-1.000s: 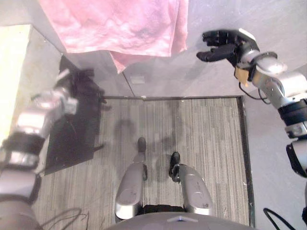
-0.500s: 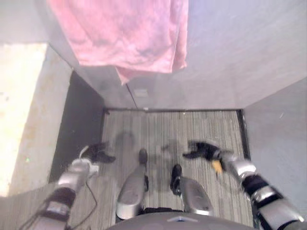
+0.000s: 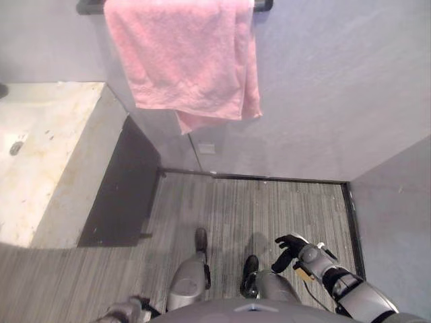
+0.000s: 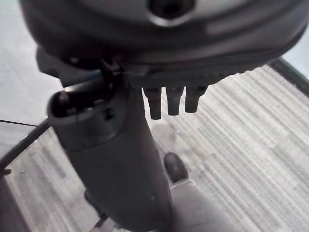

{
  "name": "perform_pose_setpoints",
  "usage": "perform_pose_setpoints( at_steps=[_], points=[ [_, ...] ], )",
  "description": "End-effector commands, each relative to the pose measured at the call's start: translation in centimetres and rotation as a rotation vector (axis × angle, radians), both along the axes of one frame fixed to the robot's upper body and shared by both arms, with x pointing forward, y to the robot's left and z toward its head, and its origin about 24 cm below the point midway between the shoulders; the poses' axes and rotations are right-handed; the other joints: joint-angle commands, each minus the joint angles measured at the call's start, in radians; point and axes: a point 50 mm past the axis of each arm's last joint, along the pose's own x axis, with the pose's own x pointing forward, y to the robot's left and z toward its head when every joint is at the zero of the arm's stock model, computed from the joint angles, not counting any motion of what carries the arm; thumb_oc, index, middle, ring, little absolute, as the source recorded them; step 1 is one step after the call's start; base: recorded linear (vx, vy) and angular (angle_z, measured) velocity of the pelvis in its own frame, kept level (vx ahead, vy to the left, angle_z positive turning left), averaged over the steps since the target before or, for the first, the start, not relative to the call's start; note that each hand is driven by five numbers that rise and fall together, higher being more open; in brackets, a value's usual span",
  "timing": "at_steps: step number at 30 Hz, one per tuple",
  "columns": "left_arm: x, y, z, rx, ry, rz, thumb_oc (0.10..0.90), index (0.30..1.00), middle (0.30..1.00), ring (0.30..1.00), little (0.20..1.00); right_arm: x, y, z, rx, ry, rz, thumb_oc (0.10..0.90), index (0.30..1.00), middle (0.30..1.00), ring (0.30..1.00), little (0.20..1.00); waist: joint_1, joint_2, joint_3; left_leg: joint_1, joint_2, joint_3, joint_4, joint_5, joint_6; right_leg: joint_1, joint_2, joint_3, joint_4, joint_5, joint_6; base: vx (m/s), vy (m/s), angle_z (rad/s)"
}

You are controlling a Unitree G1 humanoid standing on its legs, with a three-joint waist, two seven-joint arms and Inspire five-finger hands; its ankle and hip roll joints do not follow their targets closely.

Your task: Organize the bathroom.

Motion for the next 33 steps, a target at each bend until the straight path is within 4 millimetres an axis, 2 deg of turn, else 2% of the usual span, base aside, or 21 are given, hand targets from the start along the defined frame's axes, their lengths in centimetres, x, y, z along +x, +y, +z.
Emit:
perform_pose_setpoints(
  at_steps=[1, 3, 4, 7, 8, 9, 10, 11, 12, 13, 15, 17, 18, 19, 20, 21, 22, 26, 27, 30, 33],
  points=[
    [2.7, 1.8, 1.0, 0.079, -0.057, -0.100, 0.800, 0.900, 0.900, 0.900, 0.900, 0.2, -1.9, 0.7, -0.016, -0.055, -0.121, 0.800, 0.900, 0.900, 0.900, 0.900, -0.042, -0.047, 0.068, 0.034, 0.027, 0.085, 0.133, 0.083, -0.018, 0.059, -0.021, -0.010, -0.172, 0.096, 0.101, -0.06, -0.081, 0.46],
    [2.6, 1.8, 1.0, 0.076, -0.058, -0.104, 0.800, 0.900, 0.900, 0.900, 0.900, -0.4, -2.2, 0.4, 0.012, -0.008, -0.158, 0.800, 0.900, 0.900, 0.900, 0.900, -0.050, -0.058, 0.069, 0.034, 0.023, 0.100, 0.198, 0.050, -0.010, 0.061, -0.037, -0.026, -0.169, 0.097, 0.096, -0.04, -0.061, 0.66],
    [3.0, 1.8, 1.0, 0.073, -0.073, -0.109, 0.800, 0.900, 0.900, 0.900, 0.900, -1.0, -2.2, 0.1, 0.026, 0.064, -0.157, 0.800, 0.900, 0.900, 0.900, 0.900, -0.059, -0.068, 0.066, 0.041, 0.024, 0.131, 0.270, 0.030, -0.005, 0.054, -0.046, -0.041, -0.160, 0.097, 0.088, -0.04, -0.047, 0.72],
    [3.6, 1.8, 1.1, 0.072, -0.092, -0.127, 0.800, 0.900, 0.900, 0.900, 0.900, -1.4, -2.2, -0.1, 0.015, 0.101, -0.110, 0.800, 0.900, 0.900, 0.900, 0.900, -0.067, -0.071, 0.065, 0.060, 0.035, 0.154, 0.331, -0.005, -0.018, 0.059, -0.049, -0.055, -0.149, 0.080, 0.087, 0.02, -0.058, 0.53],
    [4.9, 1.6, 1.4, 0.075, -0.127, -0.159, 0.800, 0.900, 0.900, 0.900, 0.900, -2.1, -2.3, -0.5, 0.000, 0.131, -0.088, 0.800, 0.900, 0.900, 0.900, 0.900, -0.080, -0.077, 0.060, 0.093, 0.048, 0.192, 0.397, -0.033, -0.022, 0.052, -0.054, -0.090, -0.136, 0.078, 0.077, -0.03, -0.058, 0.36],
    [4.9, 1.6, 1.4, 0.075, -0.127, -0.159, 0.800, 0.900, 0.900, 0.900, 0.900, -2.1, -2.3, -0.5, 0.000, 0.131, -0.088, 0.800, 0.900, 0.900, 0.900, 0.900, -0.080, -0.077, 0.060, 0.093, 0.048, 0.192, 0.397, -0.033, -0.022, 0.052, -0.054, -0.090, -0.136, 0.078, 0.077, -0.06, -0.116, 0.94],
    [6.1, 1.4, 1.8, 0.071, -0.163, -0.180, 0.800, 0.900, 0.900, 0.900, 0.900, -2.5, -2.3, -0.7, 0.015, 0.142, -0.109, 0.800, 0.900, 0.900, 0.900, 0.900, -0.092, -0.079, 0.050, 0.130, 0.053, 0.214, 0.461, -0.048, -0.033, 0.040, -0.054, -0.127, -0.127, 0.074, 0.065, -0.04, -0.079, 1.21],
    [6.5, 1.4, 1.9, 0.071, -0.175, -0.188, 0.800, 0.900, 0.900, 0.900, 0.900, -2.7, -2.3, -0.7, 0.020, 0.144, -0.117, 0.800, 0.900, 0.900, 0.900, 0.900, -0.097, -0.077, 0.043, 0.145, 0.051, 0.216, 0.481, -0.047, -0.041, 0.035, -0.050, -0.141, -0.126, 0.073, 0.060, -0.10, -0.121, 1.32],
    [7.1, 1.2, 2.0, 0.071, -0.189, -0.209, 0.800, 0.900, 0.900, 0.900, 0.900, -3.0, -2.5, -0.8, 0.019, 0.146, -0.121, 0.800, 0.900, 0.900, 0.900, 0.900, -0.112, -0.063, 0.020, 0.184, 0.034, 0.214, 0.509, -0.026, -0.063, 0.018, -0.032, -0.166, -0.125, 0.067, 0.047, -0.07, -0.063, 0.74],
    [7.1, 1.2, 2.0, 0.071, -0.189, -0.209, 0.800, 0.900, 0.900, 0.900, 0.900, -3.0, -2.5, -0.8, 0.019, 0.146, -0.121, 0.800, 0.900, 0.900, 0.900, 0.900, -0.112, -0.063, 0.020, 0.184, 0.034, 0.214, 0.509, -0.026, -0.063, 0.018, -0.032, -0.166, -0.125, 0.067, 0.047, -0.09, -0.060, 0.59],
    [7.5, 1.0, 2.1, 0.069, -0.193, -0.228, 0.800, 0.900, 0.900, 0.900, 0.900, -3.3, -3.1, -0.8, 0.017, 0.132, -0.135, 0.800, 0.900, 0.900, 0.900, 0.900, -0.135, -0.033, -0.006, 0.230, -0.002, 0.210, 0.509, 0.019, -0.097, -0.006, -0.003, -0.201, -0.137, 0.074, 0.034, -0.14, -0.019, 0.49],
    [7.6, 0.9, 2.1, 0.069, -0.188, -0.231, 0.800, 0.900, 0.900, 0.900, 0.900, -3.2, -3.3, -0.6, 0.018, 0.116, -0.145, 0.800, 0.900, 0.900, 0.900, 0.900, -0.140, -0.021, -0.014, 0.246, -0.031, 0.207, 0.485, 0.009, -0.094, -0.024, 0.000, -0.220, -0.143, 0.092, 0.041, -0.16, 0.035, 0.39],
    [7.7, 0.9, 2.1, 0.076, -0.185, -0.223, 0.800, 0.900, 0.900, 0.900, 0.900, -2.8, -3.6, -0.4, 0.015, 0.094, -0.145, 0.800, 0.900, 0.900, 0.900, 0.900, -0.149, -0.005, -0.019, 0.268, -0.065, 0.215, 0.424, -0.032, -0.076, -0.061, 0.003, -0.233, -0.138, 0.116, 0.055, -0.14, 0.052, 0.50],
    [7.7, 0.9, 2.1, 0.077, -0.184, -0.222, 0.800, 0.900, 0.900, 0.900, 0.900, -2.8, -3.6, -0.3, 0.014, 0.089, -0.147, 0.800, 0.900, 0.900, 0.900, 0.900, -0.153, -0.001, -0.020, 0.276, -0.069, 0.220, 0.405, -0.040, -0.071, -0.070, 0.004, -0.236, -0.136, 0.120, 0.057, -0.24, 0.082, 0.40],
    [7.5, 1.2, 2.1, 0.089, -0.167, -0.228, 0.800, 0.900, 0.900, 0.900, 0.900, -2.7, -3.7, -0.2, 0.022, 0.065, -0.147, 0.800, 0.900, 0.900, 0.900, 0.900, -0.169, 0.016, -0.026, 0.318, -0.087, 0.244, 0.314, -0.058, -0.059, -0.110, 0.008, -0.254, -0.127, 0.145, 0.067, -0.15, 0.050, 0.02],
    [7.5, 1.2, 2.1, 0.089, -0.167, -0.228, 0.800, 0.900, 0.900, 0.900, 0.900, -2.7, -3.7, -0.2, 0.022, 0.065, -0.147, 0.800, 0.900, 0.900, 0.900, 0.900, -0.169, 0.016, -0.026, 0.318, -0.087, 0.244, 0.314, -0.058, -0.059, -0.110, 0.008, -0.254, -0.127, 0.145, 0.067, -0.23, 0.066, 0.25],
    [7.1, 1.4, 2.1, 0.101, -0.145, -0.225, 0.800, 0.900, 0.900, 0.900, 0.900, -2.5, -3.6, -0.2, 0.030, 0.047, -0.158, 0.800, 0.900, 0.900, 0.900, 0.900, -0.175, 0.024, -0.026, 0.333, -0.104, 0.250, 0.265, -0.083, -0.040, -0.134, 0.009, -0.259, -0.118, 0.160, 0.074, -0.16, 0.044, 0.47],
    [6.1, 2.2, 2.0, 0.118, -0.122, -0.222, 0.800, 0.900, 0.900, 0.900, 0.900, -2.5, -3.5, -0.2, 0.048, 0.038, -0.184, 0.800, 0.900, 0.900, 0.900, 0.900, -0.183, 0.025, -0.024, 0.344, -0.160, 0.236, 0.168, -0.168, 0.022, -0.162, 0.012, -0.244, -0.141, 0.213, 0.104, -0.17, 0.061, 0.28],
    [6.1, 2.2, 2.0, 0.118, -0.122, -0.222, 0.800, 0.900, 0.900, 0.900, 0.900, -2.5, -3.5, -0.2, 0.048, 0.038, -0.184, 0.800, 0.900, 0.900, 0.900, 0.900, -0.183, 0.025, -0.024, 0.344, -0.160, 0.236, 0.168, -0.168, 0.022, -0.162, 0.012, -0.244, -0.141, 0.213, 0.104, -0.18, 0.070, 0.12],
    [6.5, 2.6, 2.2, 0.116, -0.160, -0.205, 0.800, 0.900, 0.900, 0.900, 0.900, -3.2, -3.5, -0.5, 0.045, 0.054, -0.180, 0.800, 0.900, 0.900, 0.900, 0.900, -0.191, 0.018, -0.017, 0.338, -0.195, 0.219, 0.105, -0.237, 0.070, -0.184, 0.004, -0.218, -0.148, 0.243, 0.132, -0.22, 0.078, 0.15],
    [7.3, 2.7, 2.5, 0.115, -0.197, -0.204, 0.800, 0.900, 0.900, 0.900, 0.900, -3.4, -3.6, -0.6, 0.034, 0.056, -0.177, 0.800, 0.900, 0.900, 0.900, 0.900, -0.193, 0.013, -0.003, 0.326, -0.216, 0.204, 0.077, -0.263, 0.099, -0.207, -0.005, -0.199, -0.145, 0.268, 0.154, -0.25, 0.076, 0.09]
  ],
)
